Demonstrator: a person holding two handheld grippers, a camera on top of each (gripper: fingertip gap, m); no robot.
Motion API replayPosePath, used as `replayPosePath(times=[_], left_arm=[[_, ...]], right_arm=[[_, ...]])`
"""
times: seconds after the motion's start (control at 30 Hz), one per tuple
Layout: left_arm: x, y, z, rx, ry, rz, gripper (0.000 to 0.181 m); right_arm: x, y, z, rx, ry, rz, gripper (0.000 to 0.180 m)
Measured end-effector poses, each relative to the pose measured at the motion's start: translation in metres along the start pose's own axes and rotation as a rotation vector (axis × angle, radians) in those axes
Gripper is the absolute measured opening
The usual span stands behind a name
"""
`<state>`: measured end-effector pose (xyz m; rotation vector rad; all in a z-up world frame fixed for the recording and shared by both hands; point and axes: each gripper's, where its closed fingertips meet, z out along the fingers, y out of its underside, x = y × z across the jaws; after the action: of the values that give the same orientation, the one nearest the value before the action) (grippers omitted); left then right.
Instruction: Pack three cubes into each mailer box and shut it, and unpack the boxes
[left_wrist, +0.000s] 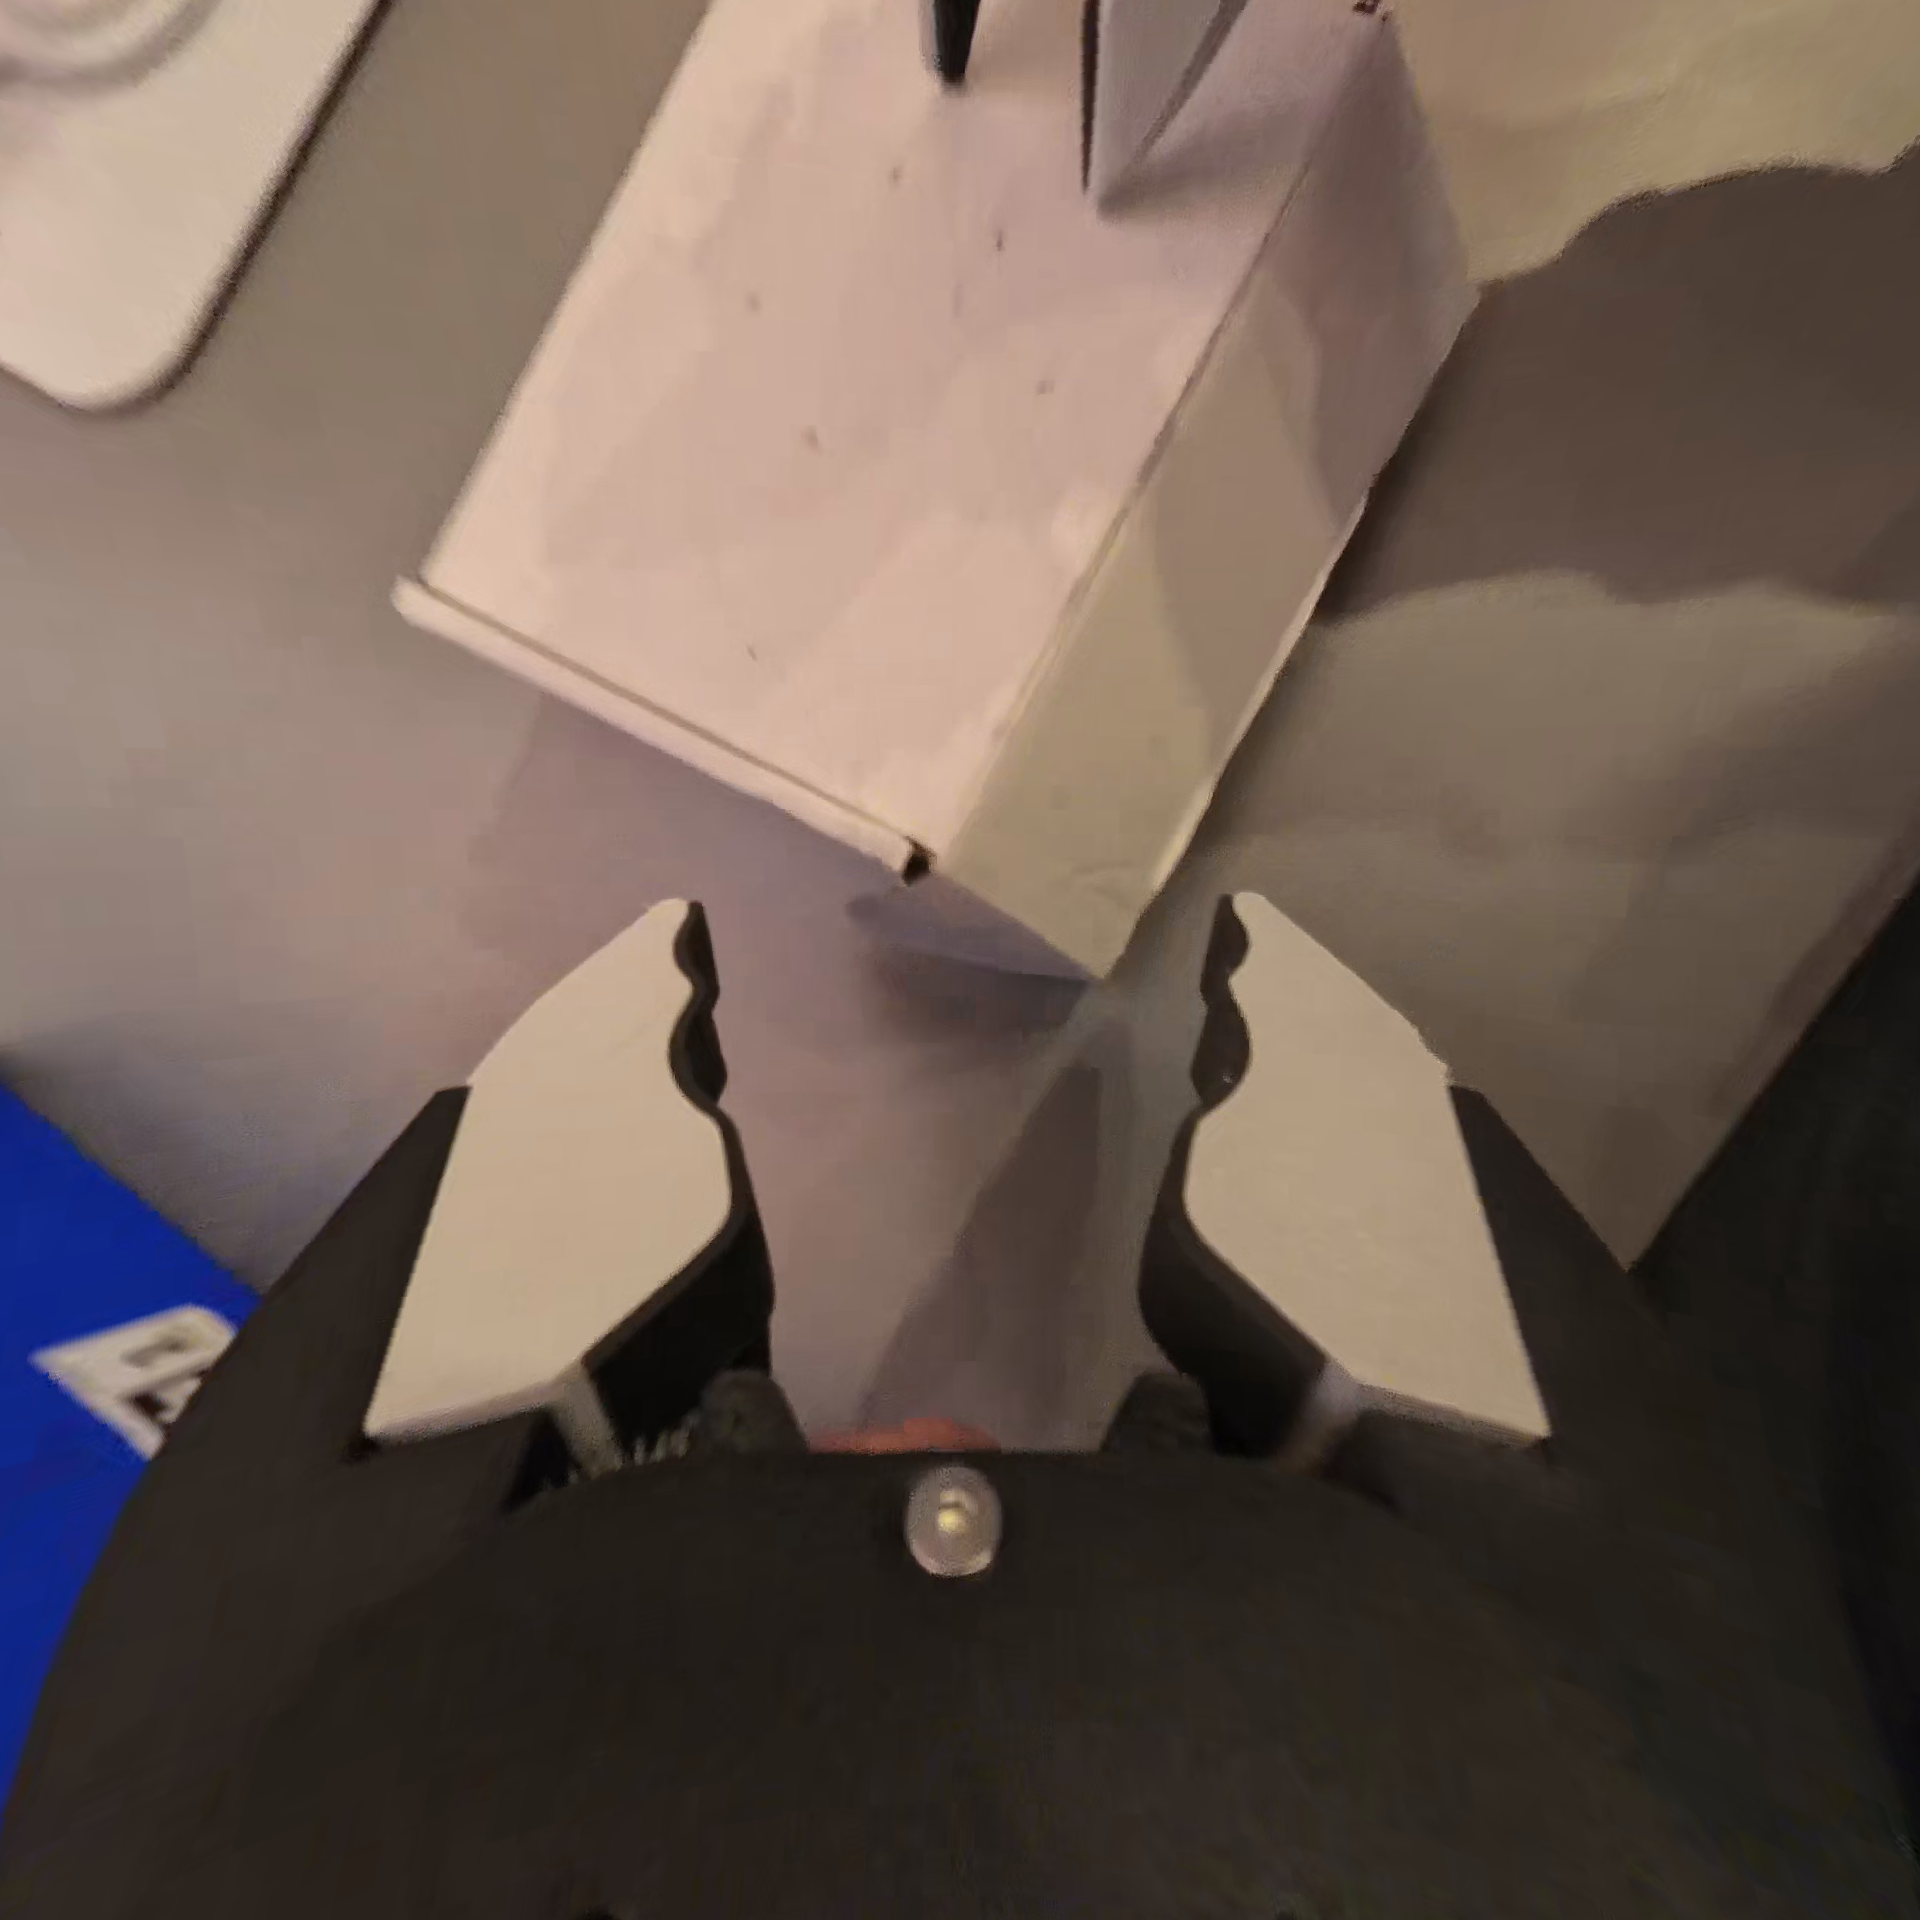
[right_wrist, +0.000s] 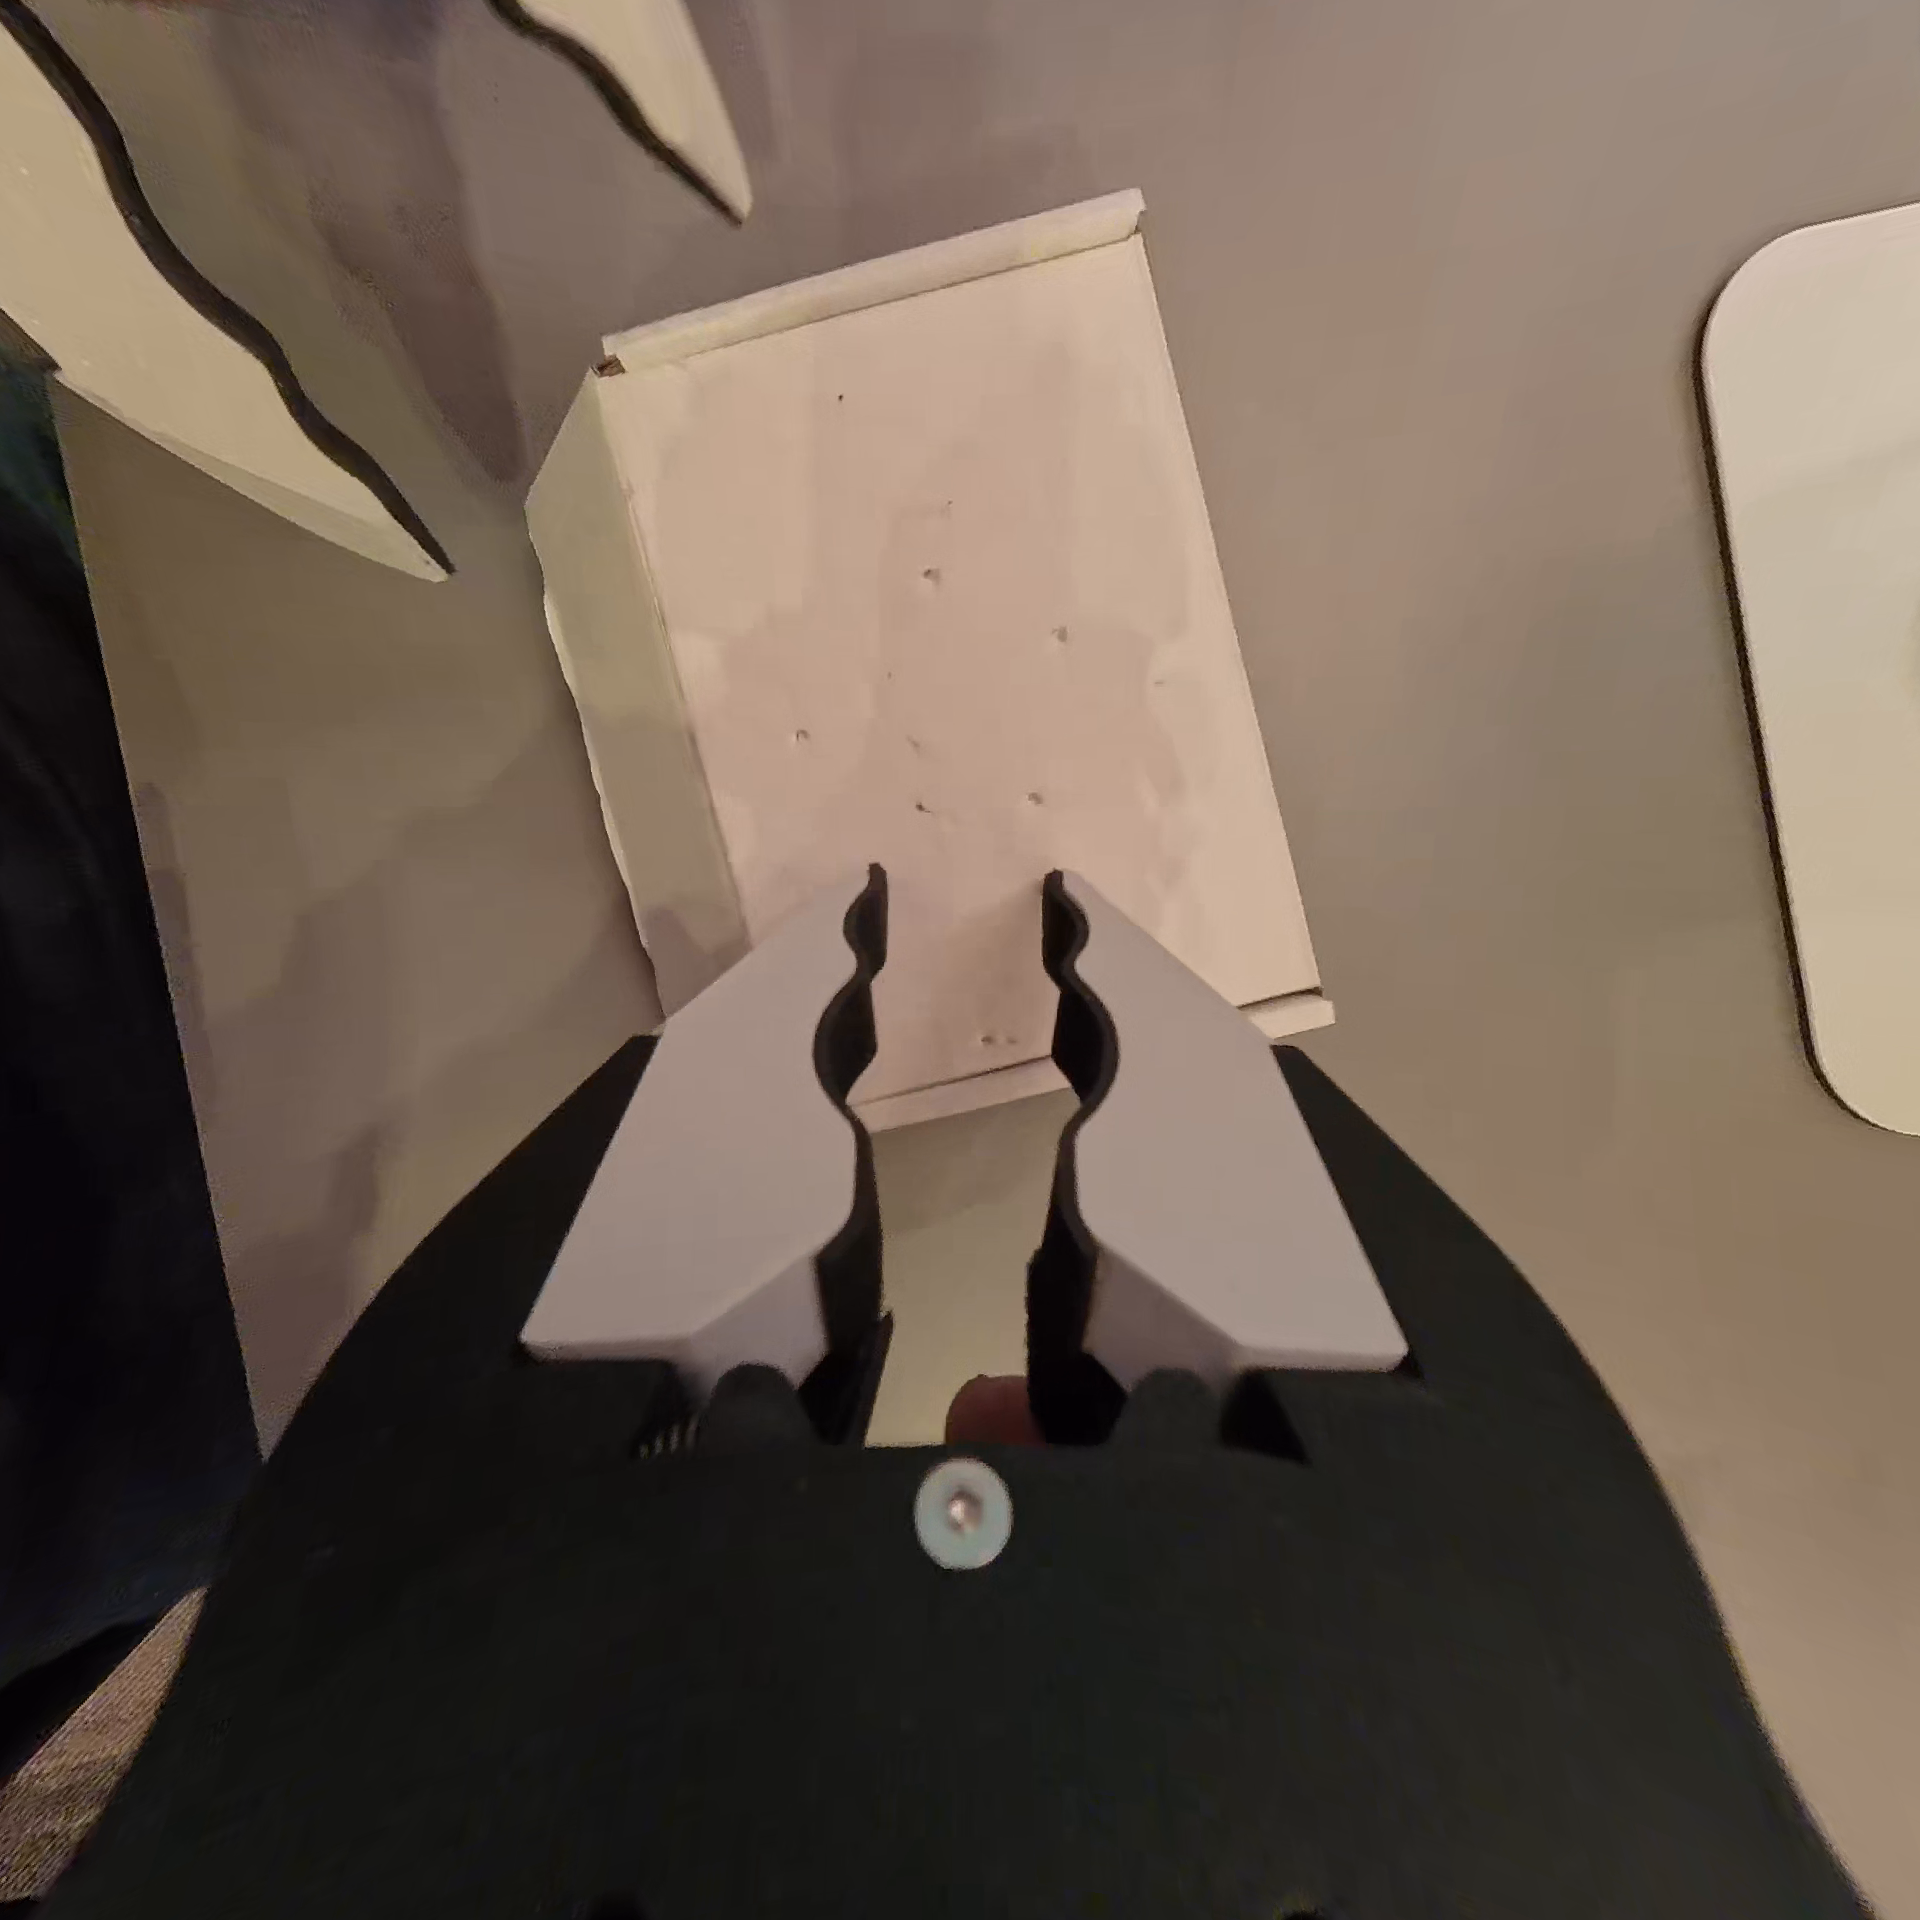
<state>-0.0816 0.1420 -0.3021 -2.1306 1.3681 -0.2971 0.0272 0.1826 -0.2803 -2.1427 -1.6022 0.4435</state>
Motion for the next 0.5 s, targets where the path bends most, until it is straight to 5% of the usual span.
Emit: replayPosePath(times=[0.13, 0.27, 0.5], left_arm=[[0.01, 0.021, 0.015, -0.083, 0.046, -0.106, 0.085], [0.026, 0.015, 0.021, -0.057, 0.18, -0.218, 0.058], [0.036, 0.016, 0.018, -0.075, 0.218, -0.207, 0.047]], right_arm=[[0.001, 0.001, 0.001, 0.009, -0.001, 0.018, 0.027], [0.001, 0.001, 0.001, 0.0, 0.005, 0.031, 0.026], [0.002, 0.002, 0.002, 0.012, 0.019, 0.038, 0.023]])
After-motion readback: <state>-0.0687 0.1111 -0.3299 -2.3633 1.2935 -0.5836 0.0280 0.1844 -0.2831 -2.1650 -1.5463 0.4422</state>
